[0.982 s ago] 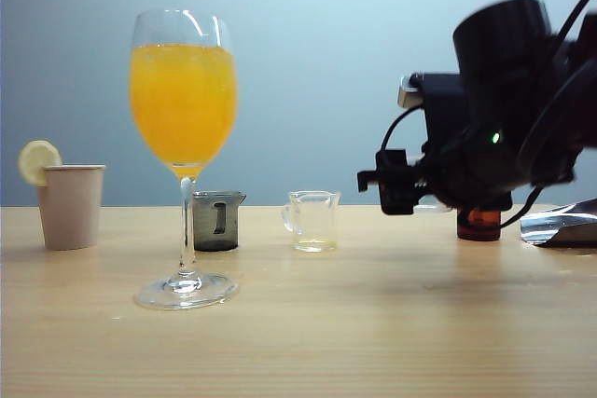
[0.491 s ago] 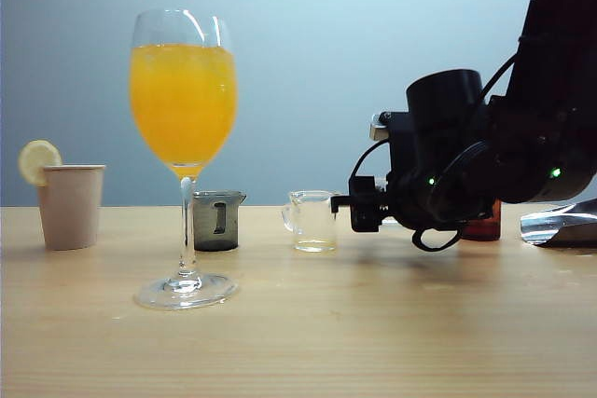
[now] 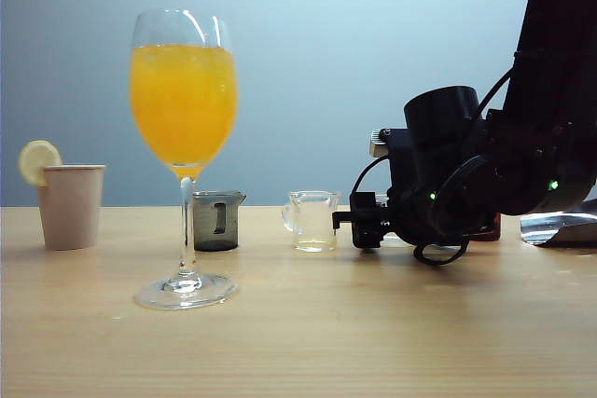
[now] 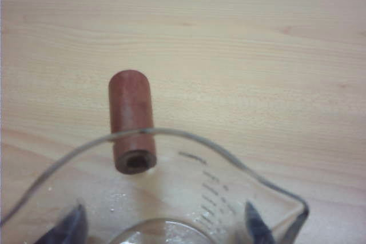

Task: Pick up the third measuring cup from the left, pour the pineapple juice inside into the goblet, and finally put the measuring cup back in its original place.

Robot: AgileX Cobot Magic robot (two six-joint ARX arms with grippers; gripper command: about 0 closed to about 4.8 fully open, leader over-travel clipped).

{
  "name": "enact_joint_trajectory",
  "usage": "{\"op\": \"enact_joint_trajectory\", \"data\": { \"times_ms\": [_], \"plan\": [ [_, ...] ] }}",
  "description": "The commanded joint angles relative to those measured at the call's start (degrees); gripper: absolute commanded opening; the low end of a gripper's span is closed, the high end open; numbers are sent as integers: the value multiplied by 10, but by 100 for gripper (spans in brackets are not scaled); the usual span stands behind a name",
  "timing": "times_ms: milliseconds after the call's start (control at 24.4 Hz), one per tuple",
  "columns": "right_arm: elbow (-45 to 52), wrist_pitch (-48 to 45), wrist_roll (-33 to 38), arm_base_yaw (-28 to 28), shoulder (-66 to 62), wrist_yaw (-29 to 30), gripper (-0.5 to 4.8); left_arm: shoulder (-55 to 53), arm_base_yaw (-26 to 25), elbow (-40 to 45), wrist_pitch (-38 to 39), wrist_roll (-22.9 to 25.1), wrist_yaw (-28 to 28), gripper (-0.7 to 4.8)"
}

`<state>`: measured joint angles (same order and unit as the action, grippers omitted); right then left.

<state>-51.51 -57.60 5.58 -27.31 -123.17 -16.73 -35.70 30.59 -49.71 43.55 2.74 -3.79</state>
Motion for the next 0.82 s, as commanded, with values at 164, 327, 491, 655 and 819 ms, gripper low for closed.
{"op": "enact_joint_trajectory", "data": {
  "times_ms": [164,327,491,655,819],
  "plan": [
    [0,2,7,-1,0,5,382,0,0,-2,-4,-2,1,-5],
    [1,3,7,-1,4,21,463,0,0,-2,-4,-2,1,-5],
    [30,2,7,-1,26,23,463,0,0,-2,-4,-2,1,-5],
    [60,-3,7,-1,43,22,463,0,0,-2,-4,-2,1,-5],
    [94,-16,7,-1,61,41,462,0,0,-3,-4,-2,1,-5]
  ]
}}
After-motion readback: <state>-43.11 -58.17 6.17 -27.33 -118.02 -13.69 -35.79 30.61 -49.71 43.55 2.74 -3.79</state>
